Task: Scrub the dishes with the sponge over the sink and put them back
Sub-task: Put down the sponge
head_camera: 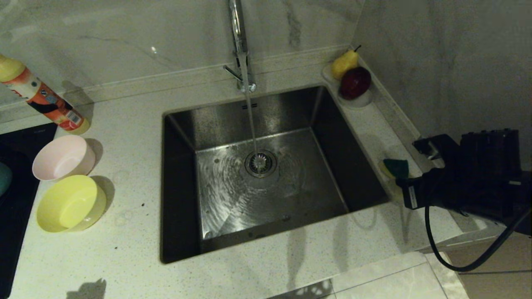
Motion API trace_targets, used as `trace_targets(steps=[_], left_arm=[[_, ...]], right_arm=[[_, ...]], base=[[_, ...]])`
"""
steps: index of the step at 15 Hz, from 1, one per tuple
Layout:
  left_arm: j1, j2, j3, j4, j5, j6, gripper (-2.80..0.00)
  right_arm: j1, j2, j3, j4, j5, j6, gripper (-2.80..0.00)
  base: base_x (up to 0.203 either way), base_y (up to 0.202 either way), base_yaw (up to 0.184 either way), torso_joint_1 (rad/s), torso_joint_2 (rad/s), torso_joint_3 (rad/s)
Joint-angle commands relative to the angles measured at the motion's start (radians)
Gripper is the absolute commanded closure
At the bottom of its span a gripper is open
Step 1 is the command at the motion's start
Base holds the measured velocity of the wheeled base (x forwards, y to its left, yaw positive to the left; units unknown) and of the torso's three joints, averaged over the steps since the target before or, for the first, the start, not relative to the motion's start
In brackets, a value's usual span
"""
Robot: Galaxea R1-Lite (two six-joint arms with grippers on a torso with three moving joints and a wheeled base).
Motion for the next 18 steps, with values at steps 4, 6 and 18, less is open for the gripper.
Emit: trace_targets(steps=[4, 6, 18], left_arm=[[0.0, 0.001, 0.04, -0.001, 0.0, 0.0, 0.0], [0.0, 0.001, 0.04, -0.001, 0.0, 0.0, 0.0], [0.0, 0.001, 0.04, -0.001, 0.0, 0.0, 0.0]], right_arm=[[0.003, 0.015, -0.028, 0.002, -0.003, 0.005, 0.0], [0.003, 0.023, -0.04, 0.002, -0.014, 0.004, 0.0], [0.002, 0.07, -0.079, 0.005, -0.039, 0.035, 0.0]], base=[[0.0, 0.0, 0.0, 0.0, 0.0, 0.0], [0.0, 0.0, 0.0, 0.0, 0.0, 0.0], [0.0, 0.0, 0.0, 0.0, 0.0, 0.0]])
